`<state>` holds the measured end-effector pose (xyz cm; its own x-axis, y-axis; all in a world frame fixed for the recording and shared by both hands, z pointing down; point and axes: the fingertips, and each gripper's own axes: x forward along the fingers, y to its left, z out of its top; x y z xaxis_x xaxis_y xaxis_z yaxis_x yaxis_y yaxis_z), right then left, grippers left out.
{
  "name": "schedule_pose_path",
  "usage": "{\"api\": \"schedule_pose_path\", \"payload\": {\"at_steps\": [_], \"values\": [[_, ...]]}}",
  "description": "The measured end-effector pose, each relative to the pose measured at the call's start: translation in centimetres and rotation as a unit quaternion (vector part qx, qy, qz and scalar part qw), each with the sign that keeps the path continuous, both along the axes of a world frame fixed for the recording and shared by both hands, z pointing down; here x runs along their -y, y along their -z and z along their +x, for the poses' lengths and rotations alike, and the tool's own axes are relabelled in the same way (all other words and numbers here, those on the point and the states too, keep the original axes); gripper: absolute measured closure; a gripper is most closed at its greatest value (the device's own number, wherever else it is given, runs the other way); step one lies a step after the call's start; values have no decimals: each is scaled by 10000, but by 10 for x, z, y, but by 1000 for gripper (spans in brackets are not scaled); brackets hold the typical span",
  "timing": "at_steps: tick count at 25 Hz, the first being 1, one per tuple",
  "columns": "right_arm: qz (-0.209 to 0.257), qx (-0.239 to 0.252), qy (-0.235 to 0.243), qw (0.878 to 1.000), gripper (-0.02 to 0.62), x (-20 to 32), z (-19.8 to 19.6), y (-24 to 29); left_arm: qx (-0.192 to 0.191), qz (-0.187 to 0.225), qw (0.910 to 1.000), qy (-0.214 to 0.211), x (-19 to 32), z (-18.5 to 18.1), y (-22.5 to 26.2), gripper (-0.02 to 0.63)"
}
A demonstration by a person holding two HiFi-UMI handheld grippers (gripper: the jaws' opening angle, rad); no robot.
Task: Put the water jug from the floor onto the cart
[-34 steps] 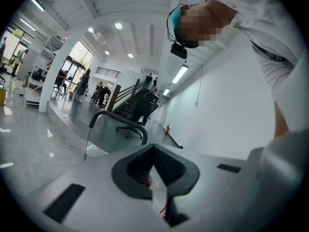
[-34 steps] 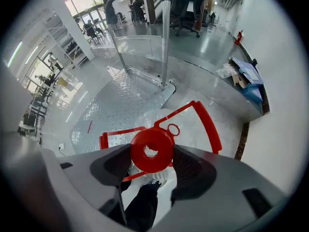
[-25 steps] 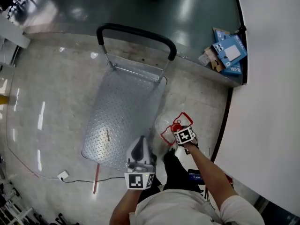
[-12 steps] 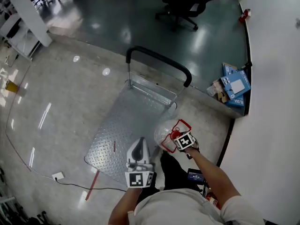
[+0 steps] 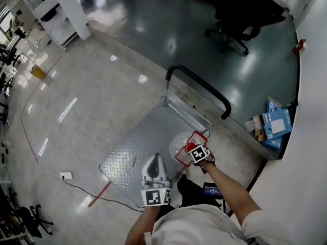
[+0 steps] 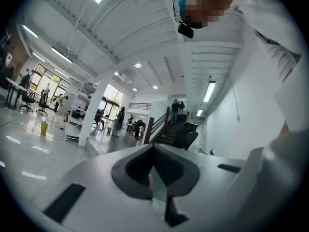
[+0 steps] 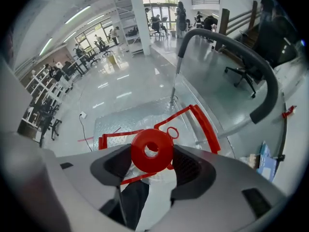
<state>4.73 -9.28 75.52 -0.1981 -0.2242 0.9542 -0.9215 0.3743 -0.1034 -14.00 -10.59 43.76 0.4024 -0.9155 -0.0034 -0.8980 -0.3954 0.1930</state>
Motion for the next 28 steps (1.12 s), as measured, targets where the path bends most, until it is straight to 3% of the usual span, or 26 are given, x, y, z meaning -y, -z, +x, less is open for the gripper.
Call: {"api": "schedule_pose_path", "payload": {"at_steps": [4,9,28], "values": [[52,-9,358,9993,322,37,-13,-4,139,77,9990,429,15,-9,2,603],[60,-30,535,9985,322,71,-23,-14,184,-2,9977,653,19,-19,-6,603],[77,-59,156,9998,324,125,-14,-48,213,-355,9963,750,46,-41,-43,603]]}}
